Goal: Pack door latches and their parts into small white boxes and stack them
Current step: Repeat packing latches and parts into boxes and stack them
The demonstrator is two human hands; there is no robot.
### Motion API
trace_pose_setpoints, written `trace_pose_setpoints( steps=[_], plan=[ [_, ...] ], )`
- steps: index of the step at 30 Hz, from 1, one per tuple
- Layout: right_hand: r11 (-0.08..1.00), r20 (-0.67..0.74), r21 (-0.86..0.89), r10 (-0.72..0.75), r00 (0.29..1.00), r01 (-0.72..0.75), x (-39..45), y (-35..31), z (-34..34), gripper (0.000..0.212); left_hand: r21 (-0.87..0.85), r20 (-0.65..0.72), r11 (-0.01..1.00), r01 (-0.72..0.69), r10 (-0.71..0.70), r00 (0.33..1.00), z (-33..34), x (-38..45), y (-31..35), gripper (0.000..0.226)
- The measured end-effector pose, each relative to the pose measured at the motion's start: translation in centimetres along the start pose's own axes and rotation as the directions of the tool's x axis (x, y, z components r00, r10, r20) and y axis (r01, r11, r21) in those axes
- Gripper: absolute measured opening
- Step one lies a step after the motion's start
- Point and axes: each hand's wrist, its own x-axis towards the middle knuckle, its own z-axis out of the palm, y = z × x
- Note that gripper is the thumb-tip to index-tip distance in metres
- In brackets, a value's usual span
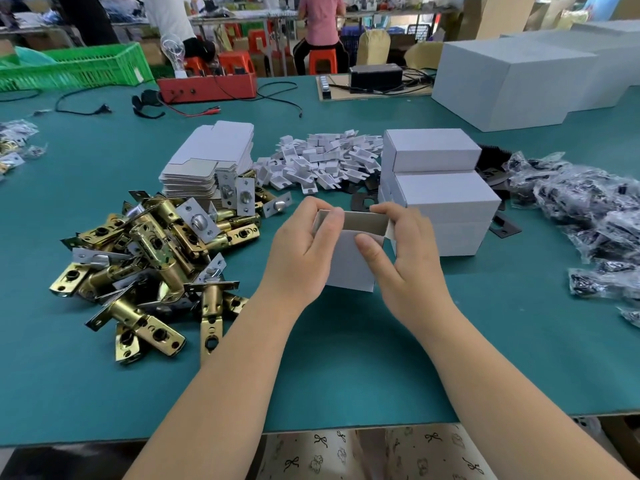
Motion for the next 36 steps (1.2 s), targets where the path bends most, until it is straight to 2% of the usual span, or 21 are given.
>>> trace_pose_setpoints(
  steps=[5, 7, 10, 12, 16, 20, 23, 25, 27, 29, 32, 34, 35, 36],
  plan=[
    [1.0, 0.009, 0.026, 0.008, 1.0, -0.009, -0.1, 0.0, 0.2, 0.047, -0.009, -0.02, 1.0, -0.027, 0.027, 0.999, 0.2, 0.0, 0.0, 0.022],
    [0.999, 0.063, 0.038, 0.024, 0.998, -0.027, -0.1, 0.3, 0.3, 0.058, -0.043, -0.003, 0.999, -0.011, 0.011, 1.0, 0.3, 0.0, 0.0, 0.022],
    [0.993, 0.151, 0.085, 0.063, 0.986, -0.077, -0.3, 0.7, 0.6, 0.082, -0.198, 0.045, 0.978, 0.071, -0.063, 0.997, 0.3, 0.1, 0.0, 0.024],
    [0.986, 0.161, 0.122, 0.089, 0.983, -0.109, -0.3, 1.0, 0.8, 0.086, -0.248, 0.061, 0.964, 0.096, -0.084, 0.995, 0.3, 0.2, 0.0, 0.026],
    [0.963, 0.139, 0.24, 0.092, 0.986, -0.124, -0.4, 0.8, 0.9, 0.055, -0.249, 0.055, 0.961, 0.124, -0.114, 0.992, 0.4, 0.1, 0.0, 0.029],
    [0.957, 0.122, 0.266, 0.084, 0.989, -0.114, -0.4, 0.2, 0.9, 0.022, -0.243, 0.058, 0.958, 0.15, -0.14, 0.988, 0.4, 0.1, -0.3, 0.03],
    [0.947, 0.136, 0.298, 0.081, 0.987, -0.118, -0.3, 0.2, 1.0, 0.014, -0.238, 0.075, 0.957, 0.168, -0.154, 0.985, 0.3, 0.1, -0.3, 0.03],
    [0.941, 0.13, 0.317, 0.081, 0.988, -0.119, -0.3, 0.2, 1.1, 0.012, -0.284, 0.114, 0.929, 0.236, -0.212, 0.971, 0.1, 0.5, -0.1, 0.035],
    [0.942, 0.102, 0.314, 0.088, 0.991, -0.116, -0.2, 0.4, 1.0, 0.013, -0.389, 0.192, 0.845, 0.367, -0.315, 0.93, -0.4, 1.5, 0.2, 0.049],
    [0.942, 0.049, 0.315, 0.107, 0.993, -0.117, -0.2, 0.5, 0.9, 0.014, -0.492, 0.182, 0.748, 0.445, -0.412, 0.893, -0.8, 2.9, 0.4, 0.056],
    [0.941, -0.057, 0.322, 0.125, 0.99, -0.101, -0.3, 0.5, 0.7, 0.023, -0.415, 0.042, 0.755, 0.507, -0.541, 0.84, -0.7, 5.3, 0.4, 0.025],
    [0.944, -0.097, 0.318, 0.125, 0.987, -0.088, -0.3, 0.5, 0.6, 0.026, -0.331, 0.004, 0.769, 0.547, -0.579, 0.815, -0.3, 6.8, 0.0, 0.012],
    [0.948, -0.101, 0.307, 0.12, 0.988, -0.084, -0.3, 0.5, 0.6, 0.025, -0.185, -0.017, 0.822, 0.539, -0.551, 0.834, -0.3, 7.4, -0.5, 0.011],
    [0.955, -0.1, 0.285, 0.114, 0.988, -0.081, -0.3, 0.5, 0.5, 0.025, 0.065, -0.021, 0.872, 0.485, -0.485, 0.874, -0.3, 7.8, -1.2, 0.013]
  ],
)
